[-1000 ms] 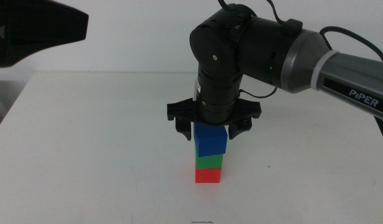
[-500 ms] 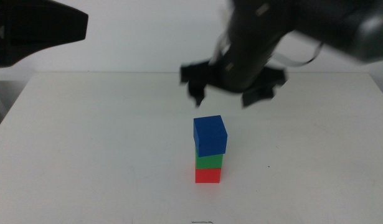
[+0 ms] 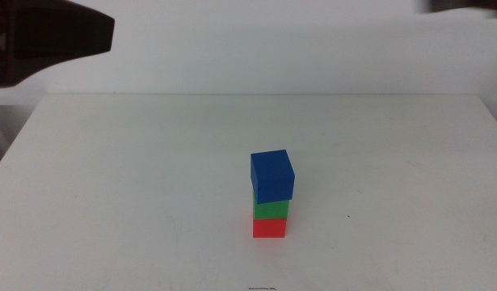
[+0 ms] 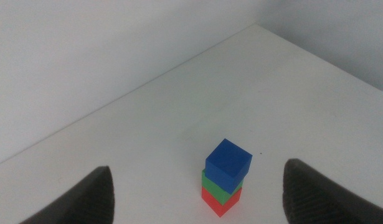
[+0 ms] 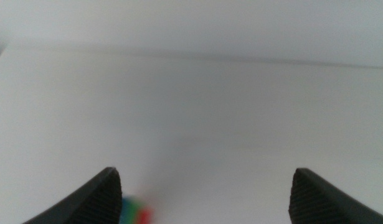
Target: Stack red cubes first, then green, then blue cubes in a specific spot.
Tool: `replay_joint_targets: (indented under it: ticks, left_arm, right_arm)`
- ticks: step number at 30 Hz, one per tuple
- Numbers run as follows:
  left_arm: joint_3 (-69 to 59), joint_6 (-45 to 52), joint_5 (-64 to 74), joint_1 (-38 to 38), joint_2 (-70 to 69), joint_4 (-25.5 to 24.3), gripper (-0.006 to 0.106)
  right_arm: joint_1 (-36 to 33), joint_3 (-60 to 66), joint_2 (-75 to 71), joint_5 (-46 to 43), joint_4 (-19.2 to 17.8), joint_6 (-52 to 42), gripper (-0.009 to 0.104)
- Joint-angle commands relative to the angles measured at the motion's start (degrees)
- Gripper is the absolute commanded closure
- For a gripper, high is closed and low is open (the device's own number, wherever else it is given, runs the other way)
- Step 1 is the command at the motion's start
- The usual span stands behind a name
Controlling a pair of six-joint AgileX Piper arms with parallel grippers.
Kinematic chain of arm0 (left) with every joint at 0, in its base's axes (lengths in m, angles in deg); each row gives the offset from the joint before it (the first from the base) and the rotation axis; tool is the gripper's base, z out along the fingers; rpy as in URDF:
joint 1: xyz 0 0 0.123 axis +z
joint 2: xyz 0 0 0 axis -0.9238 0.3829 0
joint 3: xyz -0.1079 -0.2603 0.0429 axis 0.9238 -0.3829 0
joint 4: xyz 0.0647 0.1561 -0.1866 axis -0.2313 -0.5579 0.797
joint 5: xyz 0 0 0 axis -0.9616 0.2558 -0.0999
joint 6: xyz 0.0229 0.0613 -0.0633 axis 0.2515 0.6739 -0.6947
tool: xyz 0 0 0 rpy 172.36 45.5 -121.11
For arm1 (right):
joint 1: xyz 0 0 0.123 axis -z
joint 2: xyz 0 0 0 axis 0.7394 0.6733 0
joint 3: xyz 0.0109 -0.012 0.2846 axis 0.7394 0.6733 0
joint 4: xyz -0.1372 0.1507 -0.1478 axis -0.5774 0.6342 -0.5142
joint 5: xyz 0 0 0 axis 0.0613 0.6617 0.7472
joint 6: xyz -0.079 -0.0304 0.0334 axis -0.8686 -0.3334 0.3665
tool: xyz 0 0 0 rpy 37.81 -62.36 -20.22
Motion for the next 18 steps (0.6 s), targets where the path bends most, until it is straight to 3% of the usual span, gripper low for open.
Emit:
replay_joint_targets:
  ticks: [1, 6, 17, 18]
  left_arm:
    - [1.33, -0.29, -3.46, 0.1, -0.13, 2.15, 0.009]
    - [1.33, -0.29, -3.46, 0.1, -0.13, 2.15, 0.009]
    - [1.33, -0.29, -3.46, 0.1, -0.13, 2.1, 0.009]
    - [1.33, -2.1, -5.56, 0.17, -0.84, -0.02, 0.009]
  right_arm:
    - [6.47, 2.5, -6.23, -5.27, -0.03, -2.47, 0.012]
    - [13.89, 5.44, -11.17, -5.16, 0.49, -5.86, 0.012]
    - [14.03, 5.44, -11.43, -5.04, -0.46, -6.27, 0.012]
    - [14.03, 5.44, -11.43, -5.04, -0.46, -6.27, 0.012]
